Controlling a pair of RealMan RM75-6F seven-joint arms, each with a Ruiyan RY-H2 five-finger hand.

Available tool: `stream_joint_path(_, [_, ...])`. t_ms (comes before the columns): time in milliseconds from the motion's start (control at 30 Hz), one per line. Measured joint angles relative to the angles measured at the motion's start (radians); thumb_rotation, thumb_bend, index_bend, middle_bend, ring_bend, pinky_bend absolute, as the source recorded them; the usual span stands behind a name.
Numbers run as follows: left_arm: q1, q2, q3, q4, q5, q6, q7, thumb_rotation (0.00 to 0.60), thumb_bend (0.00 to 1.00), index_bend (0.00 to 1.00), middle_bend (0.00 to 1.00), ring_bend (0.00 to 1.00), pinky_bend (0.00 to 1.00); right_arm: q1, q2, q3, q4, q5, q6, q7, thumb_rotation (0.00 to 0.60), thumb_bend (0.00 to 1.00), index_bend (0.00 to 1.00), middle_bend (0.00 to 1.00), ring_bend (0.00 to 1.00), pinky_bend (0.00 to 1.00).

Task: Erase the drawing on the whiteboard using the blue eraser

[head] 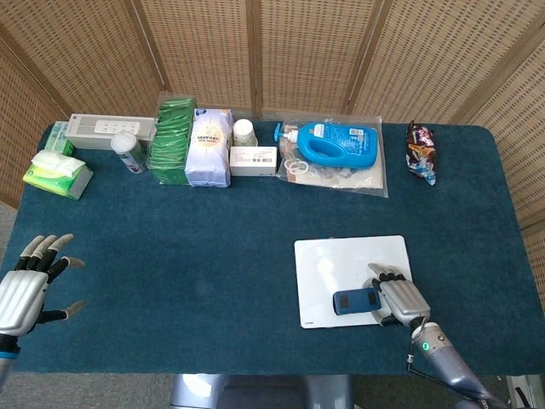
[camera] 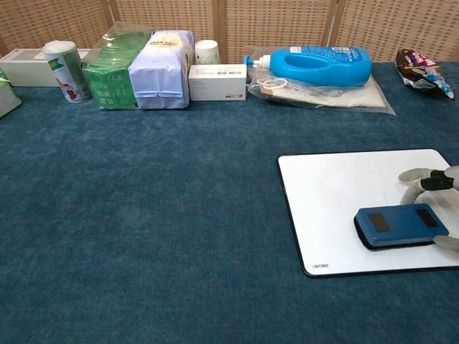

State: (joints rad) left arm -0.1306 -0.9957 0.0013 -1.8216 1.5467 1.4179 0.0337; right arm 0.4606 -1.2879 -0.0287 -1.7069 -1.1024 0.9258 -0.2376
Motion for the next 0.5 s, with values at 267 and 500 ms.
stream_joint_path(267, [0.001, 0.003, -0.001, -0.004, 0.002, 0.005, 0.001, 0.6, 0.17, 0.35, 0.11, 0.06, 0.0, -0.013, 0.0, -0.002, 0.036, -0.007, 0.0, 0.028, 0.6, 0.38, 0.61, 0.03, 0.0, 0.0])
stream_joint_path(500, [0.003, 0.002, -0.001, -0.003, 0.002, 0.008, 0.0, 0.6, 0.17, 0.35, 0.11, 0.06, 0.0, -0.01, 0.022, 0.021, 0.056, -0.004, 0.007, 0.038, 0.6, 0.38, 0.61, 0.03, 0.0, 0.0])
